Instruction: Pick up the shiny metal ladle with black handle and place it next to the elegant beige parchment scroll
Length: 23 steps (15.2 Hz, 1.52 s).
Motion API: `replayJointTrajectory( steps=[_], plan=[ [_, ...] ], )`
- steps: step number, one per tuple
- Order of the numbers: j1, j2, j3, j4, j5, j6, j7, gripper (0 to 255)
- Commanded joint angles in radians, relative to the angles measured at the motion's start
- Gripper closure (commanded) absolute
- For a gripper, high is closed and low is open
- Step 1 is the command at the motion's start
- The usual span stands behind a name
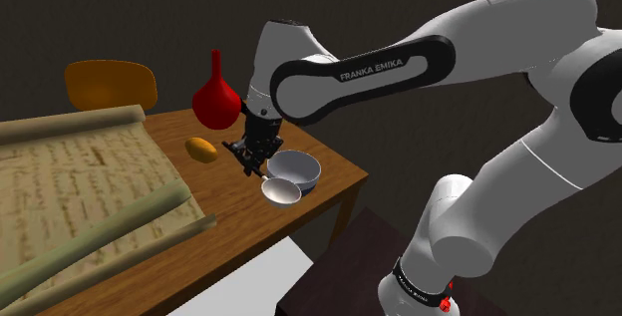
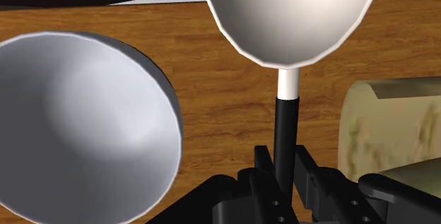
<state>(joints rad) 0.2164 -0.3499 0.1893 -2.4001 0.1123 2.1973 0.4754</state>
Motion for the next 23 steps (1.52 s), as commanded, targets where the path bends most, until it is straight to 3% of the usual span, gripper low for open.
replayJointTrajectory(
  steps=[1, 20, 23],
  plan=[
    [0.000, 0.011, 0.001, -0.019, 0.000, 0.031, -0.001, 255],
    [-0.002, 0.161, 0.021, -0.156, -0.007, 0.317, 0.003, 255],
    [-0.003, 0.165, 0.022, -0.158, -0.007, 0.323, 0.003, 255]
  ],
)
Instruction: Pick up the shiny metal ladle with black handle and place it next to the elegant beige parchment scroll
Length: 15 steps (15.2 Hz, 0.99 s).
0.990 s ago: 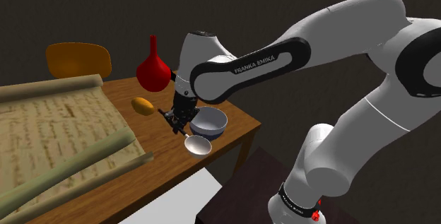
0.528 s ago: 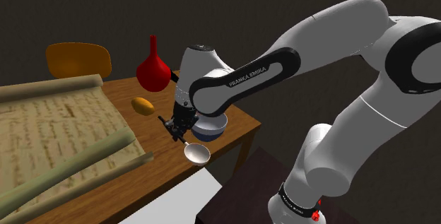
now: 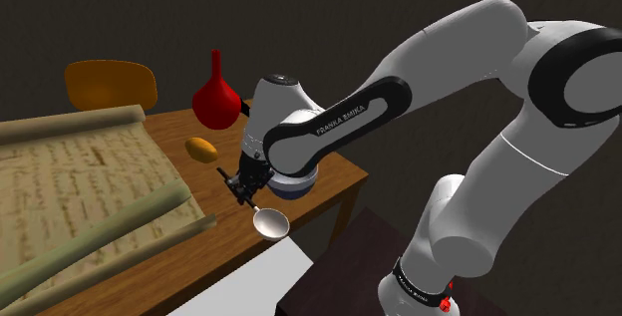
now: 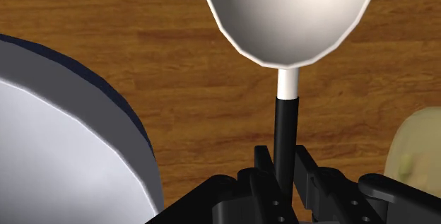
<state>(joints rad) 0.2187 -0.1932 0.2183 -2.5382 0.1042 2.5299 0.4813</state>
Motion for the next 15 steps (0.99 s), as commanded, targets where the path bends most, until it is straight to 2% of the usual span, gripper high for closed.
replayJointTrajectory(
  steps=[1, 5, 6, 11, 15],
  plan=[
    [-0.006, 0.008, -0.006, -0.020, 0.001, -0.010, -0.003, 255],
    [-0.007, 0.008, -0.006, -0.020, 0.002, -0.010, -0.003, 255],
    [-0.008, 0.014, -0.006, -0.011, -0.001, -0.014, -0.002, 0],
    [-0.007, 0.008, -0.005, -0.020, 0.002, -0.010, -0.003, 0],
    [-0.004, -0.102, -0.018, 0.015, 0.015, -0.155, -0.014, 0]
  ],
)
